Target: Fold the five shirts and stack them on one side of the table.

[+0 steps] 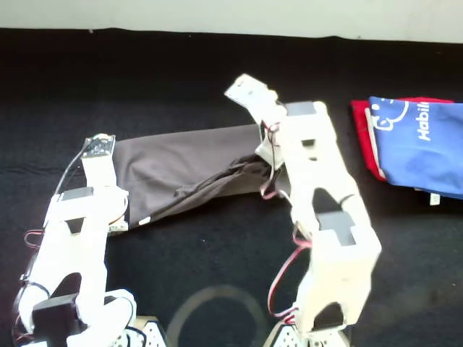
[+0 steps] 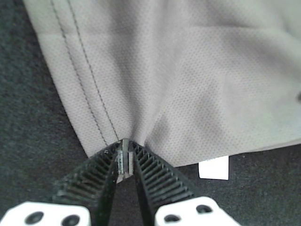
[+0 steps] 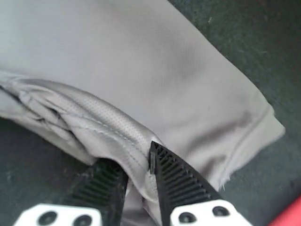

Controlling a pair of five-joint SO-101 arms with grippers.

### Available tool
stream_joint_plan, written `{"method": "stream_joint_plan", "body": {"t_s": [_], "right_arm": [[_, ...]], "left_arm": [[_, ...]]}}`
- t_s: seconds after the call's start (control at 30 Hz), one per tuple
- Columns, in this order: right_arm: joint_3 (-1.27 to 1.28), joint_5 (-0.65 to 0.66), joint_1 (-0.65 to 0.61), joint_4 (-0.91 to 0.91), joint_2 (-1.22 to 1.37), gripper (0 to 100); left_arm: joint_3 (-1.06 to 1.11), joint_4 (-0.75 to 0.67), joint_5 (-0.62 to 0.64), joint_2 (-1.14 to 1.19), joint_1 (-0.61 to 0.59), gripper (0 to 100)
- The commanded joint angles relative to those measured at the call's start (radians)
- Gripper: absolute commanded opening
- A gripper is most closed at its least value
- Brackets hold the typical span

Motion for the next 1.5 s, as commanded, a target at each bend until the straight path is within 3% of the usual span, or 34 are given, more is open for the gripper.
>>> {"method": "stream_joint_plan", "body": {"t_s": [0.0,0.1,0.3,0.47,0.53,0.63,0.7,0.93,1.13,1.3,1.47], "right_arm": [[-0.225,-0.092,0.002,0.051,0.107,16.5],[-0.36,-0.207,0.022,0.058,0.197,24.9],[-0.575,-0.433,0.079,0.136,0.243,23.8],[-0.745,-0.448,0.084,0.392,0.248,23.8],[-0.788,-0.448,0.081,0.498,0.249,20.2],[-0.803,-0.448,0.064,0.588,0.251,2.7],[-0.783,-0.453,0.053,0.596,0.249,2.2],[-0.682,-0.456,-0.147,0.588,0.252,0.7],[-0.664,-0.456,-0.331,0.455,0.252,0.7],[-0.619,-0.456,-0.394,0.344,0.323,0.7],[-0.622,-0.456,-0.444,0.441,0.406,0.7]], "left_arm": [[-0.018,0.006,0.009,0.012,-0.013,1],[-0.018,0.006,0.009,0.012,-0.013,1],[-0.018,0.006,0.009,0.012,-0.013,1],[-0.018,0.006,0.009,0.012,-0.013,1],[-0.018,0.006,0.009,0.012,-0.013,1],[-0.018,0.006,0.009,0.012,-0.013,1],[-0.018,0.006,0.009,0.012,-0.013,1],[-0.018,0.006,0.009,0.012,-0.013,1],[-0.018,0.006,0.009,0.012,-0.013,1],[-0.018,0.006,0.009,0.012,-0.013,1],[-0.018,0.006,0.009,0.012,-0.013,1]]}}
